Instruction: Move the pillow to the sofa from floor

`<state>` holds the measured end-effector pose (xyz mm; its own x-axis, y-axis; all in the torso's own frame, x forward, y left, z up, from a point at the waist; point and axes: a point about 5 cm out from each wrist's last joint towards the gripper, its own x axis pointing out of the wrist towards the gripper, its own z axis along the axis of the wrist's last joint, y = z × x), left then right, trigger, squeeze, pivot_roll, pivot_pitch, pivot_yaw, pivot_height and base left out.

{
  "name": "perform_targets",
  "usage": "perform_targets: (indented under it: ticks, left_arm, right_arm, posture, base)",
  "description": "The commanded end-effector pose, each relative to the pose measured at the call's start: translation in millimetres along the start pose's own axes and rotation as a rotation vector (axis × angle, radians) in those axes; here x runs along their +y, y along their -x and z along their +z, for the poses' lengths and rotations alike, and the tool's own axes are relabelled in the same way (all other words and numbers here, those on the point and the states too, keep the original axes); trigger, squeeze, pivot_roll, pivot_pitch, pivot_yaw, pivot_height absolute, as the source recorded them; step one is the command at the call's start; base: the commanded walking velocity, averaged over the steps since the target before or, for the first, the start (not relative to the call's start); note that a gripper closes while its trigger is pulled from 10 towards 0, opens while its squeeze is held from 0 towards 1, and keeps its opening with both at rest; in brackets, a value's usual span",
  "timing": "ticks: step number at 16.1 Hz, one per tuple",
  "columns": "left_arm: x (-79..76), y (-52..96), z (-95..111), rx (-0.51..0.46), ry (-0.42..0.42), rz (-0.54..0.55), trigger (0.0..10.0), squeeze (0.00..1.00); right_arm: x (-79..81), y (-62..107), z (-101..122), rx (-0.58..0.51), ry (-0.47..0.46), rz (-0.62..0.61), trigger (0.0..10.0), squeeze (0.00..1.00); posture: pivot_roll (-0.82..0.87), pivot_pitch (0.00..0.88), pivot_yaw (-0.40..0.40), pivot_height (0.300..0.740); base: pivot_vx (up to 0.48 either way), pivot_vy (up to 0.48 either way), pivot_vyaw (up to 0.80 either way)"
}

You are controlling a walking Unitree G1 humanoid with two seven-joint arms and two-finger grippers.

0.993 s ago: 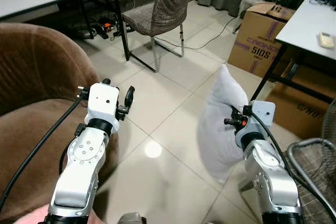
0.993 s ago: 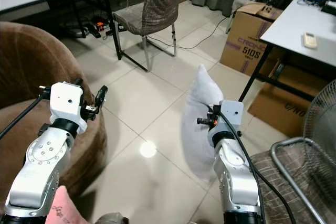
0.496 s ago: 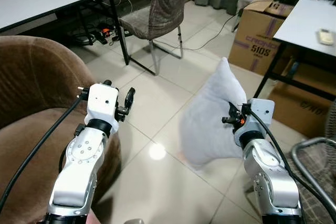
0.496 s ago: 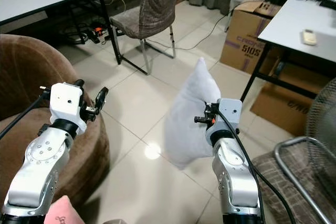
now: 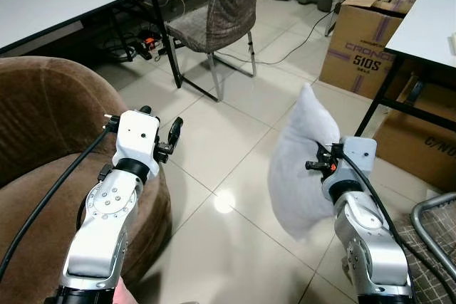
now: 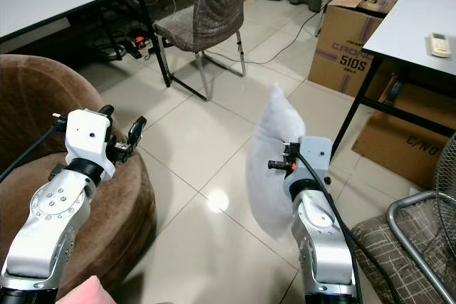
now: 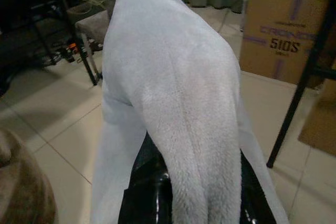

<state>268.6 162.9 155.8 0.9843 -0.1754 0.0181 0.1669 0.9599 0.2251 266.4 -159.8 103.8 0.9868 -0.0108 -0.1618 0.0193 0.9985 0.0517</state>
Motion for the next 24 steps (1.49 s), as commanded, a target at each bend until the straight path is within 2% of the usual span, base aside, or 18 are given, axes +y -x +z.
perform_targets:
  ticks: [1,4,9,11,24]
  left_arm:
    - [2.9,-0.1,-3.8,0.021,0.008,0.011,10.0,0.0]
    - [1.8,-2.1,-3.4,0.019,0.008,0.013,10.0,0.0]
    - [0.4,-2.1,-4.2,0.018,0.0,0.012,10.0,0.0]
    - [0.7,-2.4,-4.3,0.019,0.0,0.013,10.0,0.0]
    - [-2.3,-1.5,-6.3,0.021,-0.007,0.01,10.0,0.0]
  right_arm:
    - [9.0,-3.3,18.1,-0.084,0.017,0.044,10.0,0.0]
    - [7.4,-6.6,20.0,-0.088,0.016,0.039,10.0,0.0]
    - [1.8,-12.1,23.4,-0.102,0.053,0.015,10.0,0.0]
    - [2.9,-12.3,22.6,-0.097,0.036,0.016,10.0,0.0]
    - [4.9,-17.4,22.7,-0.094,0.083,0.043,10.0,0.0]
  posture:
    - [0.1,0.0,0.081,0.74]
    - [0.1,0.0,0.072,0.74]
    - [0.11,0.0,0.065,0.74]
    - [0.11,0.0,0.065,0.74]
    - [0.11,0.0,0.044,0.74]
  base:
    - [0.315,0.0,0.8]
    - [0.312,0.0,0.8]
    - [0.308,0.0,0.0]
    - [0.309,0.0,0.0]
    - [0.297,0.0,0.0]
